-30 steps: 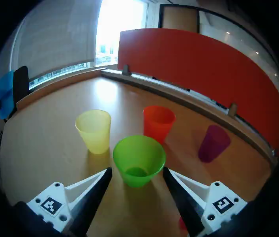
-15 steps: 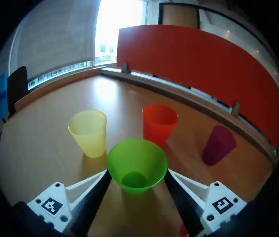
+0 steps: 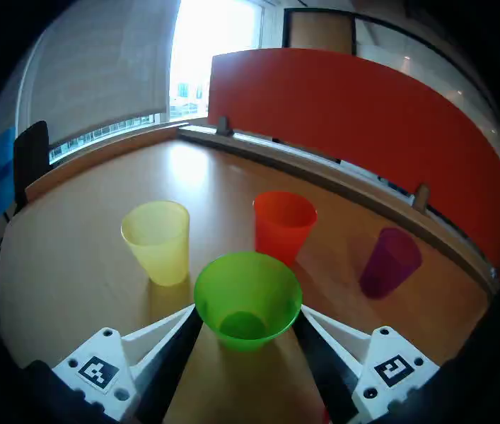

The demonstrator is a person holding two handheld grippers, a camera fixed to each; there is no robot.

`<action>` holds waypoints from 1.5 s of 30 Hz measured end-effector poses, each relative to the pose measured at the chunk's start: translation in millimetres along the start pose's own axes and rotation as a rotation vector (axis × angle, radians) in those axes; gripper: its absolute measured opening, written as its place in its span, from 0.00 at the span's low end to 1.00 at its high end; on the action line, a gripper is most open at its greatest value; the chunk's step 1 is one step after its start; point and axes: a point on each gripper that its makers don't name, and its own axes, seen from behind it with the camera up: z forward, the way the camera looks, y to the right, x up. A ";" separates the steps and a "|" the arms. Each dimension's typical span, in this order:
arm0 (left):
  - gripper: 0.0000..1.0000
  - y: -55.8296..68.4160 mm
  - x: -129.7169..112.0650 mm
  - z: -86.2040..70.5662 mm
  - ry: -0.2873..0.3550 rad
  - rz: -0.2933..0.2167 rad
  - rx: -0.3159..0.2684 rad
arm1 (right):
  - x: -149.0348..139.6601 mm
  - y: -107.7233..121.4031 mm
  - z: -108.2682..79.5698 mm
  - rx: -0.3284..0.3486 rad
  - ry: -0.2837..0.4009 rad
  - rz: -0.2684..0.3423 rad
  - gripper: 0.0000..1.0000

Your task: Pour water

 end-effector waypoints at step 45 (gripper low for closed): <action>0.77 98.9 58.6 -18.8 0.052 0.190 -0.275 | 28.4 -32.1 -234.3 -0.002 0.056 -0.034 0.88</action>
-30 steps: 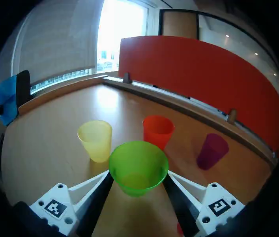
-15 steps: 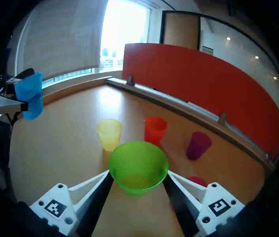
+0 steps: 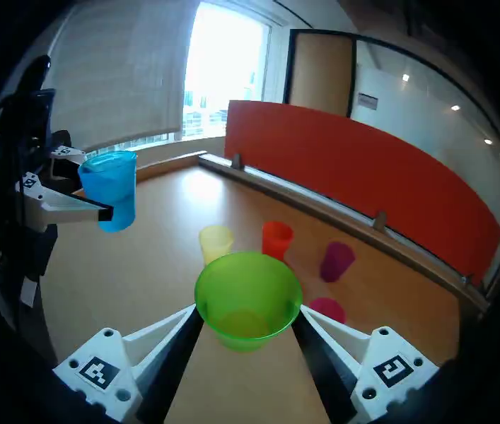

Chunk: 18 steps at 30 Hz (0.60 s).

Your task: Pour water

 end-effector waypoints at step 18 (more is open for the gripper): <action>0.77 62.7 40.5 -1.3 0.024 0.124 -0.189 | 0.1 -25.2 -61.8 0.014 -0.007 -0.013 0.88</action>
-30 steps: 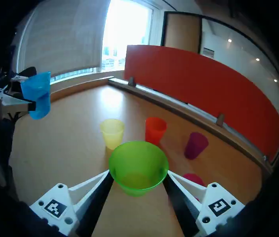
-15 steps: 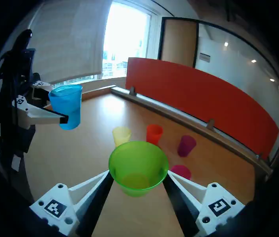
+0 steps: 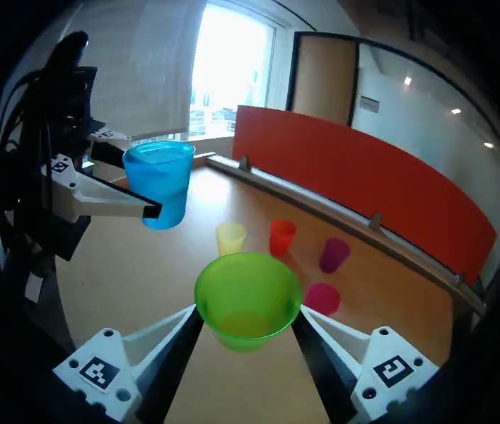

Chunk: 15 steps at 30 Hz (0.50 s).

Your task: Pour water

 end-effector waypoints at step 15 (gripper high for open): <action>0.77 25.3 17.7 5.1 -0.010 0.114 -0.098 | -0.8 -16.3 -16.9 0.027 -0.005 0.002 0.88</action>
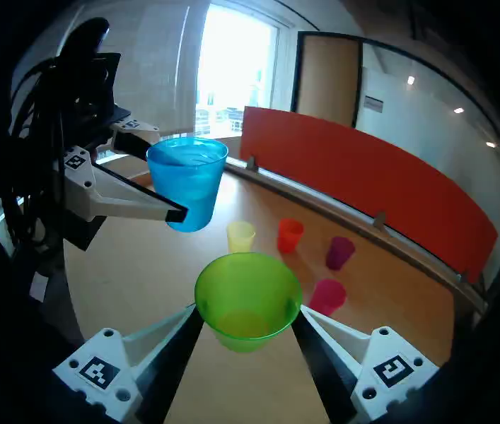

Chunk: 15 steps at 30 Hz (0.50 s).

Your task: Pour water

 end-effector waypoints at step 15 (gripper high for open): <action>0.77 10.1 19.0 4.6 -0.002 0.110 -0.049 | 9.9 -16.0 -9.3 0.036 0.019 -0.012 0.88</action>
